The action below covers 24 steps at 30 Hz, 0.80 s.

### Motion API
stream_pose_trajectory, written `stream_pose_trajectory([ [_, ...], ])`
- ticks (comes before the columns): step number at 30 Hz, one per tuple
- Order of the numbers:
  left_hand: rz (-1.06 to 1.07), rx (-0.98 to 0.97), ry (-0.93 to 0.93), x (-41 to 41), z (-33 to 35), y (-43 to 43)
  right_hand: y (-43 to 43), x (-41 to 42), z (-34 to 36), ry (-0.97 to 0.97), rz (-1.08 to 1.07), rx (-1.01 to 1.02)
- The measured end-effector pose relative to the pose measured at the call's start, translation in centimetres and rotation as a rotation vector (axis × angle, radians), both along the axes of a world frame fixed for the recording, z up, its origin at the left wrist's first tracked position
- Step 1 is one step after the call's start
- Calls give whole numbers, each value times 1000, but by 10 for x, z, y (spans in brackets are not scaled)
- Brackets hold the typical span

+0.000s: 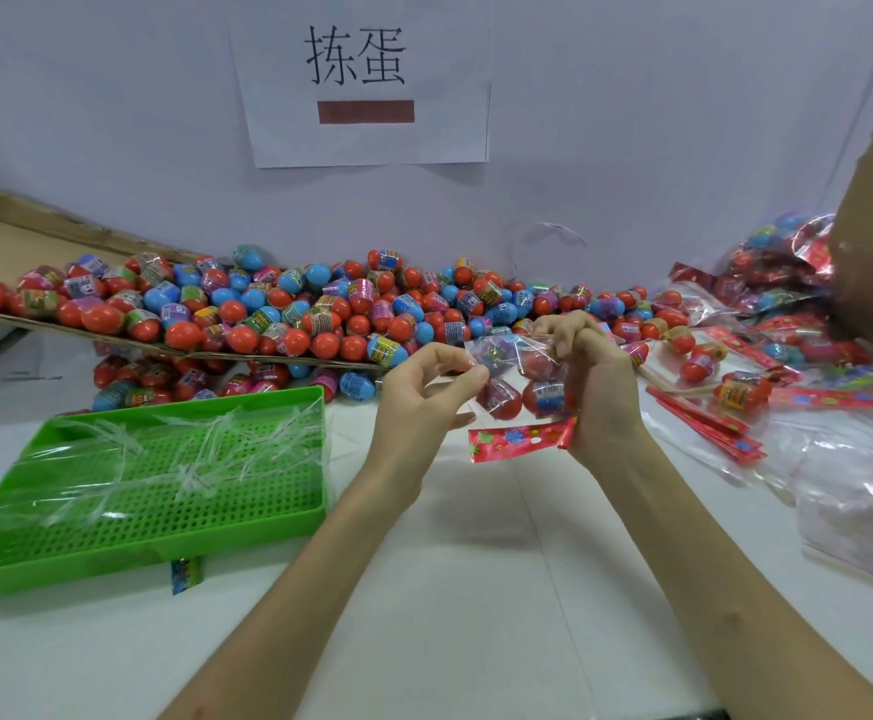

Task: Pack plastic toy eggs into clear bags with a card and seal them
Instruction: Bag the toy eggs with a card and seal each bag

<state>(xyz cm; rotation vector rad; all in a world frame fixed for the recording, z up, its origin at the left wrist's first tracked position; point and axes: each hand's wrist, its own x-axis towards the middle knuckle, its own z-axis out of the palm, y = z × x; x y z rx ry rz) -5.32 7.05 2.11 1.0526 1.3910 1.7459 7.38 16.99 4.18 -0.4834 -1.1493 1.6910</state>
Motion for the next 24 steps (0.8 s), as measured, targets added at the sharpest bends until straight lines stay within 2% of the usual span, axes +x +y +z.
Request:
stream_pose_trajectory([
  [7,-38,-74,10,0,0,2,3,3,0,-19,-42,-3],
  [10,-152,-105,-65,-1,2,1,3,3,-2,31,3,-51],
  [15,-375,-114,-292,-4,9,-2,3,2,-3,34,21,-67],
  [24,-365,-84,-255,-2,4,0,3,6,-3,58,37,-134],
])
